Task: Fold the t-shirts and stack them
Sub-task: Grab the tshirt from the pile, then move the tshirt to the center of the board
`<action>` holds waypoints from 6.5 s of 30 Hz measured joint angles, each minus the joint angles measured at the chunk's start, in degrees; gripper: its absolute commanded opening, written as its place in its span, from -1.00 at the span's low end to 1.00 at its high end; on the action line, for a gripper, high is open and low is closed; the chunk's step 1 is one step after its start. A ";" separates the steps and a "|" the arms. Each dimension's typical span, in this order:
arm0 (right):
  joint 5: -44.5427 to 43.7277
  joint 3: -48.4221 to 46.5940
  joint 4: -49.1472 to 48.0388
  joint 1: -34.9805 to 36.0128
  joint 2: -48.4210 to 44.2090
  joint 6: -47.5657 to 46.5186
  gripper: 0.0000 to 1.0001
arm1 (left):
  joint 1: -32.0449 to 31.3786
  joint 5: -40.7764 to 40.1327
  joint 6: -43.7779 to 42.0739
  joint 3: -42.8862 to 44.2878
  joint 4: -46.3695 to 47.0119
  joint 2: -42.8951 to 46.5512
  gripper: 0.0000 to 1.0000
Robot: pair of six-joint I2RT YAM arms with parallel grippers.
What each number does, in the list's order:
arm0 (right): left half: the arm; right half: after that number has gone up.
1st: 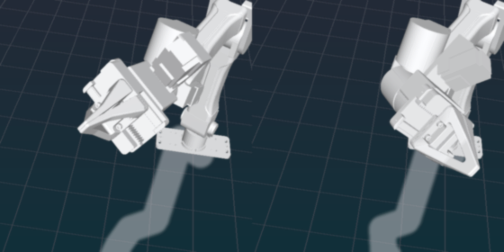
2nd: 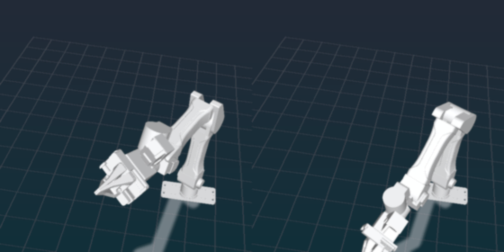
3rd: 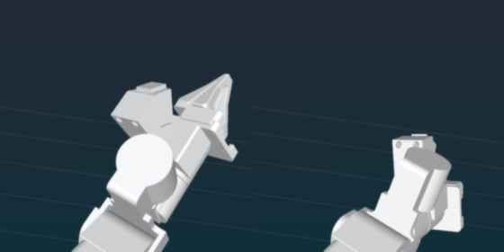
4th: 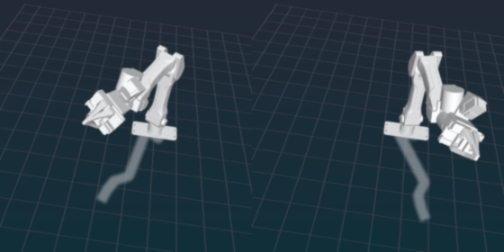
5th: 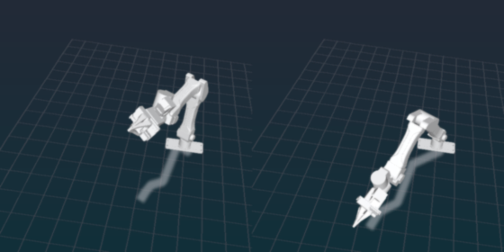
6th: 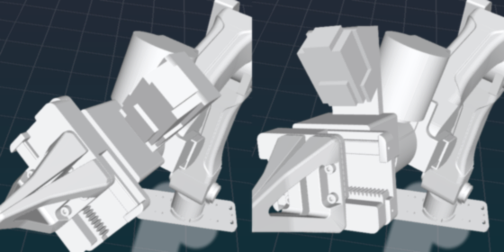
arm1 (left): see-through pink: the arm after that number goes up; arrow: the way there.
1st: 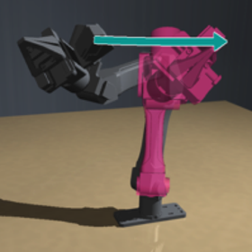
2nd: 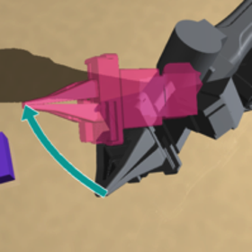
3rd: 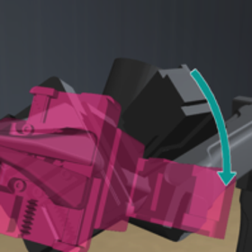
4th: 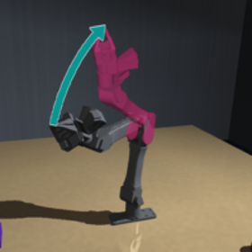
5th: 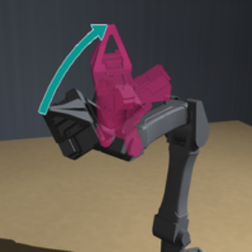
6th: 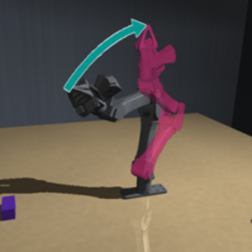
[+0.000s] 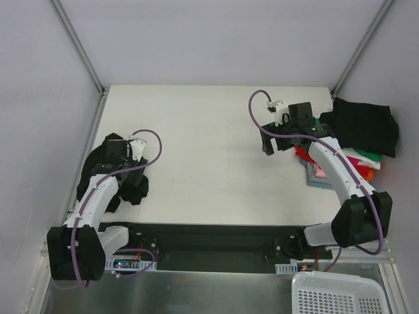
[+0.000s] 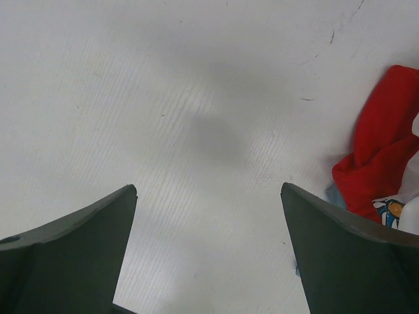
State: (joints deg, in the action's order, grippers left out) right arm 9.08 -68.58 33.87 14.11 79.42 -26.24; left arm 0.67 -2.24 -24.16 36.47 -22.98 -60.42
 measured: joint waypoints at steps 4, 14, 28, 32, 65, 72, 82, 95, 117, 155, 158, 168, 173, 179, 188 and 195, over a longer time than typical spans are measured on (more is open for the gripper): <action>0.04 0.00 0.07 0.00 0.00 0.00 0.93 | 0.00 1.03 -0.48 0.00 0.24 -0.79 0.14; 0.24 0.00 0.26 0.00 0.00 0.00 0.93 | 0.00 2.27 -1.57 0.00 3.04 -7.45 -0.64; 0.42 -0.48 0.28 0.00 2.12 -0.46 0.93 | -2.32 5.90 -1.99 14.58 2.95 -8.55 -1.00; 0.31 -0.50 0.28 0.00 4.26 -0.61 0.93 | -4.24 7.19 -0.96 27.21 3.06 -8.02 -1.00; -14.86 -4.39 -2.32 0.02 8.52 -1.01 0.93 | -32.26 -4.15 -5.75 102.42 0.11 -34.05 -1.00; -16.20 -4.83 -1.81 -0.09 8.52 -1.01 0.93 | -33.64 -4.50 -5.29 101.88 1.68 -36.48 -1.00; -16.44 -4.81 -1.81 -0.48 8.52 -1.18 0.93 | -33.66 -7.45 -6.58 91.80 2.99 -36.50 -1.00; -16.83 -2.64 -1.64 -2.03 8.17 -2.40 0.93 | -33.57 -17.57 -15.78 82.07 9.90 -32.98 -1.00; -17.03 0.37 -1.79 -2.62 7.63 -2.99 0.95 | -36.35 -19.37 -22.03 67.95 16.70 -22.69 -1.00; -17.75 1.09 -2.36 -4.92 7.65 -2.91 0.95 | -48.11 -23.91 -23.52 90.58 23.23 -24.61 -1.00; -17.70 1.09 -2.36 -4.94 7.67 -2.80 0.94 | -47.41 -24.02 -25.07 88.76 23.58 -24.79 -1.00; -17.73 1.14 -2.36 -5.22 7.67 -2.80 0.95 | -46.16 -27.67 -32.96 70.29 28.92 -18.91 -1.00; -17.35 0.66 -1.88 -5.25 7.67 -2.86 0.95 | -43.58 -32.63 -38.32 49.20 33.29 -11.58 -1.00; -16.76 -3.10 -1.40 -5.25 8.39 -2.93 0.94 | -36.70 -35.30 -43.17 31.63 35.45 -6.54 -1.00; -16.79 -4.46 -1.44 -5.25 11.19 -2.93 0.95 | -30.93 -35.98 -45.42 30.56 37.16 0.63 -1.00; -16.81 -5.51 -0.68 -4.72 14.80 -2.97 0.95 | -30.91 -37.13 -47.76 32.85 35.71 5.90 -1.00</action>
State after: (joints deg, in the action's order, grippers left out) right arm -7.73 -74.08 33.19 9.39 94.21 -29.21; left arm -30.24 -39.38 -71.92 69.32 12.73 -54.52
